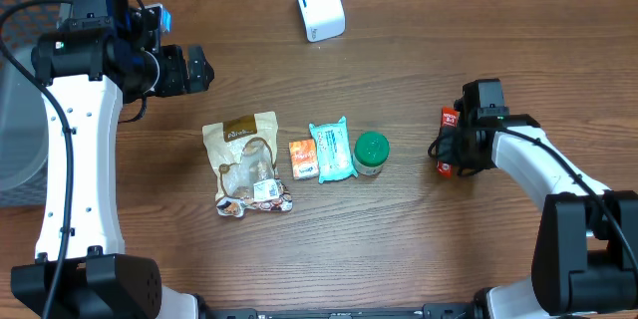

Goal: Scan the item barcode
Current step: 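Lower the red stick onto the table and open the right gripper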

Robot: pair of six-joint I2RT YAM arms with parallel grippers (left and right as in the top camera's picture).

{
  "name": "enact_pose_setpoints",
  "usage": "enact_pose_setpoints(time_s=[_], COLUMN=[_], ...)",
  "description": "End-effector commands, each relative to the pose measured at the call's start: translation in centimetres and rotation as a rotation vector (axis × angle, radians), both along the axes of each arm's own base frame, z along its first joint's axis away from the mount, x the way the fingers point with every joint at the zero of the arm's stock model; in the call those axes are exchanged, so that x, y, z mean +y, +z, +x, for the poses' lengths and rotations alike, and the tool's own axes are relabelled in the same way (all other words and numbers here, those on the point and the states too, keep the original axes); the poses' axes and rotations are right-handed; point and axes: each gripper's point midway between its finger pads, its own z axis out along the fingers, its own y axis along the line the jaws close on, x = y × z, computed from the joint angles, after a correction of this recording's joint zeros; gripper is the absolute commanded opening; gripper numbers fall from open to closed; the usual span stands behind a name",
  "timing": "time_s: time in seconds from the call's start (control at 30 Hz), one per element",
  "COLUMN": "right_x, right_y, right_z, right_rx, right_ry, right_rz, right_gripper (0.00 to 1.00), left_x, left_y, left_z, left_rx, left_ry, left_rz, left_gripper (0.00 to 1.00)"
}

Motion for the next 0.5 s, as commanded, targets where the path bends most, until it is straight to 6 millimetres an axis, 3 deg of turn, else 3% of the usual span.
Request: enact_pose_setpoints(time_s=[0.0, 0.27, 0.47], right_x=[-0.8, -3.3, -5.5], right_y=[-0.7, -0.8, -0.5], right_z=[-0.6, -1.2, -2.1], right_rx=[0.014, 0.031, 0.063], right_ry=[-0.019, -0.050, -0.072], right_rz=[-0.038, -0.182, -0.310], right_gripper=[0.17, 0.07, 0.07], left_x=[0.2, 0.2, 0.2], left_y=[-0.4, -0.4, -0.4], left_z=[0.0, 0.0, 0.0], left_rx=[0.010, 0.010, 0.010], left_ry=[0.004, 0.004, 0.004], left_rz=[0.001, 0.001, 0.001], left_gripper=[1.00, 1.00, 1.00])
